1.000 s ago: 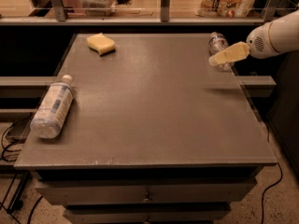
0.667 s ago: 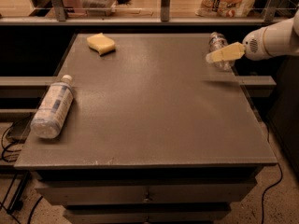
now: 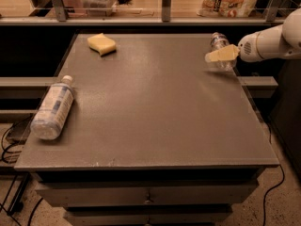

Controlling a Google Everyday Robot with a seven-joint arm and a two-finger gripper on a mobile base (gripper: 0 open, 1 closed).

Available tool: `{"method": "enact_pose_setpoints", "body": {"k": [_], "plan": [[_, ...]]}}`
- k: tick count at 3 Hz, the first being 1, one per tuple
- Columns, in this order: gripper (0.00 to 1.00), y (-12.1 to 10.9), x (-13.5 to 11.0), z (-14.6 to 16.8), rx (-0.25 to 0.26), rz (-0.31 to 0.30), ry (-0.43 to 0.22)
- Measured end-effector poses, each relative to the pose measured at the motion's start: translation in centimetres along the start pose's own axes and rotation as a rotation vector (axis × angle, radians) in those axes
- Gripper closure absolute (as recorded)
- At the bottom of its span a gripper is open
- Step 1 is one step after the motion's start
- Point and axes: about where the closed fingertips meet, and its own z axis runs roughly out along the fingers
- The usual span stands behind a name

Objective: Move water bottle near blue plastic bottle

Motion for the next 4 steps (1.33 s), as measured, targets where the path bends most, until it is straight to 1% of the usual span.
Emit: {"method": "enact_pose_setpoints", "body": {"k": [1,2,3,4], "plan": [[0.41,0.2,-0.3,0.8,0.019,-0.029,0.015],[0.64,0.9,-1.1,0.7,0.060,-0.108,0.046],[0.87,2.3,-3.2,-0.6,0.085,-0.209,0.055],[1.00,4.8,-6.2,-2.5,0.067,-0.345,0.077]]}}
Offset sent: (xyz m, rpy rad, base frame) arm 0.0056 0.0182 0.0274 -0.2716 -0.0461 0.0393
